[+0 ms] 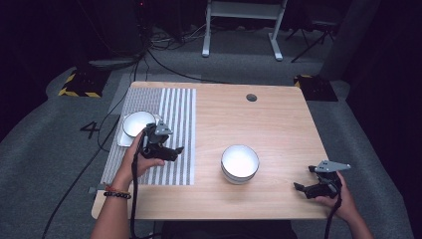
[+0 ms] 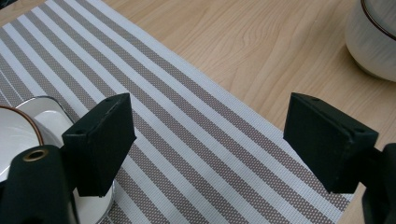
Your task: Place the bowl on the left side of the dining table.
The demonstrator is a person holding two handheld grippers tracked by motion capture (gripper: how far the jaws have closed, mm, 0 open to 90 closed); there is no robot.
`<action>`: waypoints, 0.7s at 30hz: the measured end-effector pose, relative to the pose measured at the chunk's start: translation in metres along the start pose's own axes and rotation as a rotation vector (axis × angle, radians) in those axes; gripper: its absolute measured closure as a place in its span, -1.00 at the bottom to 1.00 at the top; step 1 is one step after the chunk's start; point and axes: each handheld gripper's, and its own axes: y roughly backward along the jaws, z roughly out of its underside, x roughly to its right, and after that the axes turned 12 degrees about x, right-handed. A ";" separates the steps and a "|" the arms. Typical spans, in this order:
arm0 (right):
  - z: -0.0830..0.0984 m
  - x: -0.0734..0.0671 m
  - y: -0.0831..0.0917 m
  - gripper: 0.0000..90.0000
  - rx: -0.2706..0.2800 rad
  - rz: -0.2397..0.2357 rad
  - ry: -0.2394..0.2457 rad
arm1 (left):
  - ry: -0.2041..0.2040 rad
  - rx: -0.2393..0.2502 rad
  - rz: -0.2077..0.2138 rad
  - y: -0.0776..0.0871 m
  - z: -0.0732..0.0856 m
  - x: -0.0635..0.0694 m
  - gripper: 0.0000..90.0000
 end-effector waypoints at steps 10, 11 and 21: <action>0.000 0.000 0.000 -0.97 0.000 0.000 0.000 | -0.059 -0.023 -0.006 -0.007 0.001 0.017 -0.63; 0.000 0.000 0.000 -0.97 0.000 0.000 0.000 | -0.073 -0.028 -0.002 -0.008 0.001 0.018 -0.63; 0.000 0.000 0.000 -0.97 -0.001 -0.002 0.000 | -0.113 -0.036 0.013 -0.013 0.004 0.030 -0.63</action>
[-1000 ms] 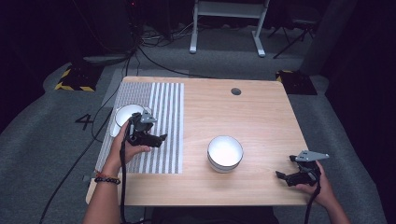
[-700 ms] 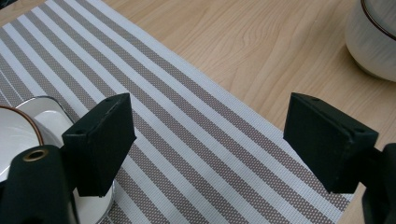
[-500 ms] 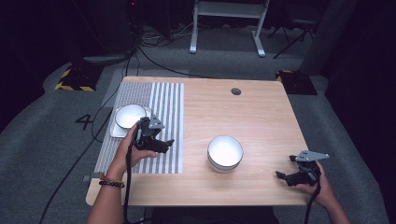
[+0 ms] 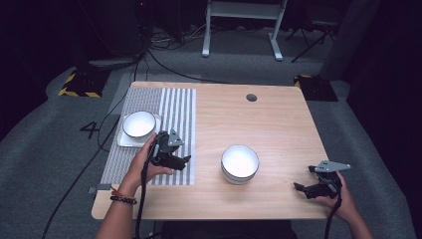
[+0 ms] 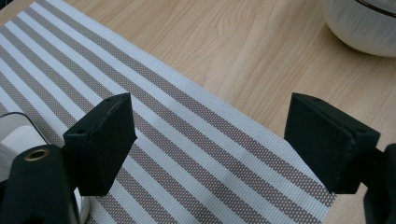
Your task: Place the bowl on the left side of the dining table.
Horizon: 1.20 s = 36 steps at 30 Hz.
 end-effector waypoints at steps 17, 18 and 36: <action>0.000 0.000 0.000 -0.97 -0.001 -0.002 0.001 | -0.024 -0.021 0.036 -0.008 0.011 0.024 -0.63; 0.000 0.000 0.000 -0.97 0.001 0.001 0.000 | -0.038 -0.011 0.020 -0.008 0.013 0.026 -0.63; 0.000 0.000 0.000 -0.97 0.000 -0.001 0.002 | -0.046 -0.035 0.045 -0.010 0.031 0.044 -0.63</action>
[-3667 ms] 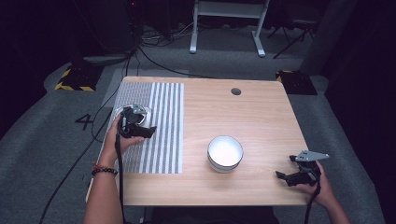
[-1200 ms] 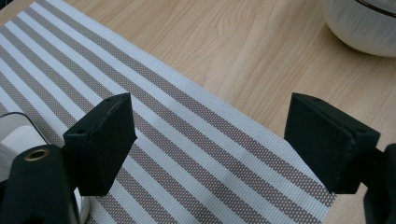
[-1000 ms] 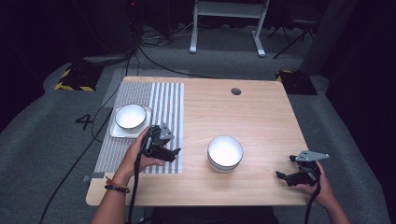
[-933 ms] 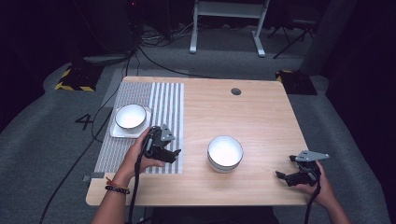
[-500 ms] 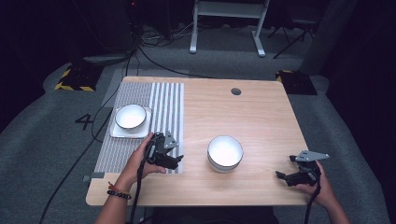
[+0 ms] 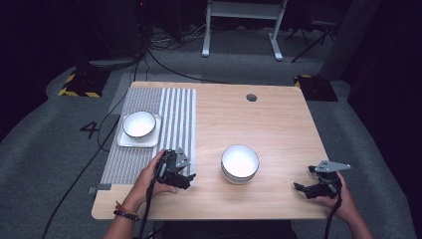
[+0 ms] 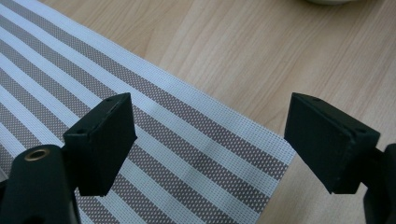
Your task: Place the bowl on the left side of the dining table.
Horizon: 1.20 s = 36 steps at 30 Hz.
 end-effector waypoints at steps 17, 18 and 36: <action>0.000 0.000 0.000 -0.97 -0.002 -0.001 0.003 | 0.038 -0.033 0.029 -0.002 0.027 0.014 -0.63; 0.000 0.000 0.001 -0.97 -0.002 -0.001 0.002 | 0.046 -0.022 0.031 -0.002 0.029 0.014 -0.63; 0.001 0.000 0.002 -0.95 0.000 -0.007 0.003 | 0.172 0.067 0.042 0.005 0.052 0.020 -0.64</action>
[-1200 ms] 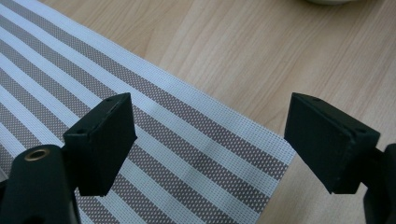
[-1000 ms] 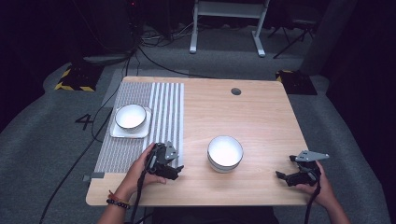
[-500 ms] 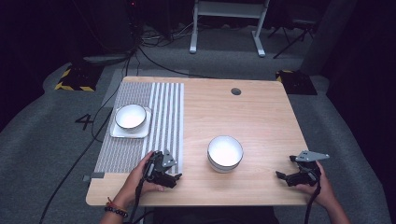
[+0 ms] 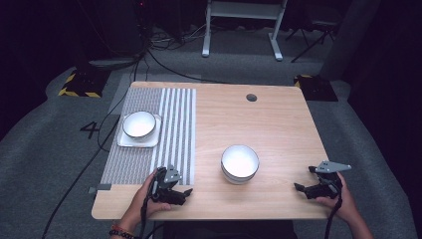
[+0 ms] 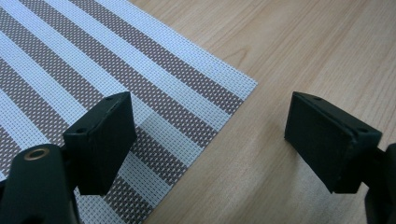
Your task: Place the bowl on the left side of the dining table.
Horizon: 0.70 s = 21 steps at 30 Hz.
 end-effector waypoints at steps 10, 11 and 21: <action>0.000 0.000 0.000 -0.95 0.001 -0.002 -0.001 | -0.004 -0.002 0.000 0.000 0.000 0.000 -0.64; 0.000 0.000 0.000 -0.95 0.001 -0.002 -0.001 | -0.004 -0.002 0.000 0.000 0.000 0.000 -0.64; -0.001 0.000 -0.001 -0.96 0.003 0.002 -0.005 | 0.004 -0.007 0.000 -0.002 -0.001 0.001 -0.66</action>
